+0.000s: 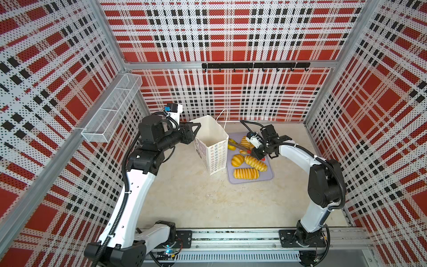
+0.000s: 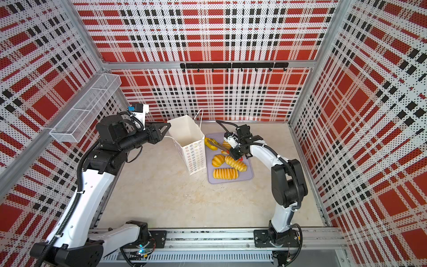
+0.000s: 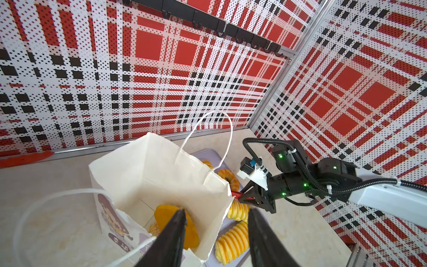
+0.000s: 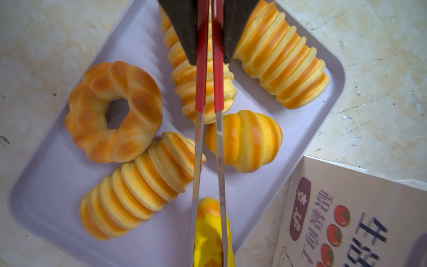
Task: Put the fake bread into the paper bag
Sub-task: 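Close the tongs on the yellow bun with the right gripper, then lift the yellow bun high above the tray with the right gripper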
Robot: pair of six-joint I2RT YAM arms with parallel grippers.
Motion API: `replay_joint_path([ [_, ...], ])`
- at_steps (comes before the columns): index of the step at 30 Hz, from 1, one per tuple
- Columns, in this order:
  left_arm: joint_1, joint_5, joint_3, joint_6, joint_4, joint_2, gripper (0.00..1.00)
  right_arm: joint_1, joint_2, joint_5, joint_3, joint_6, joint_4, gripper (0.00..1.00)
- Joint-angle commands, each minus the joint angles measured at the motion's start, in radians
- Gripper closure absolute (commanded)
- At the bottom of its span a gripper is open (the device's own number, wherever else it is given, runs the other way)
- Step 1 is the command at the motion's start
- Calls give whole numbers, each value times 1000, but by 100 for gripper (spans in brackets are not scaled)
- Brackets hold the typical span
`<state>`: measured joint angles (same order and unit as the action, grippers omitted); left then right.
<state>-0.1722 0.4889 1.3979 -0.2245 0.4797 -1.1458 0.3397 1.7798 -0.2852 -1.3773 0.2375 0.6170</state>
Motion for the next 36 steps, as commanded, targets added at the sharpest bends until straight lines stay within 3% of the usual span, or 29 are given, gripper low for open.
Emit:
replay_joint_path([
  [1,-9,1,32,-4,0,7,52,-36,-100,-110,27,-49,-105,81],
  [9,-12,-7,27,-9,5,28,52,-212,-331,-322,203,-247,-314,81],
  [15,-14,-12,15,-11,3,25,52,-285,-546,-363,271,-314,-349,80],
  [21,-24,-15,-15,-17,-14,25,52,-285,-675,-406,240,-320,-284,80],
  [26,-26,-27,-37,-16,-14,24,52,-223,-740,-365,202,-282,-234,80],
  [36,-26,-137,-33,-35,36,17,54,-76,-726,-328,131,-265,-191,79],
])
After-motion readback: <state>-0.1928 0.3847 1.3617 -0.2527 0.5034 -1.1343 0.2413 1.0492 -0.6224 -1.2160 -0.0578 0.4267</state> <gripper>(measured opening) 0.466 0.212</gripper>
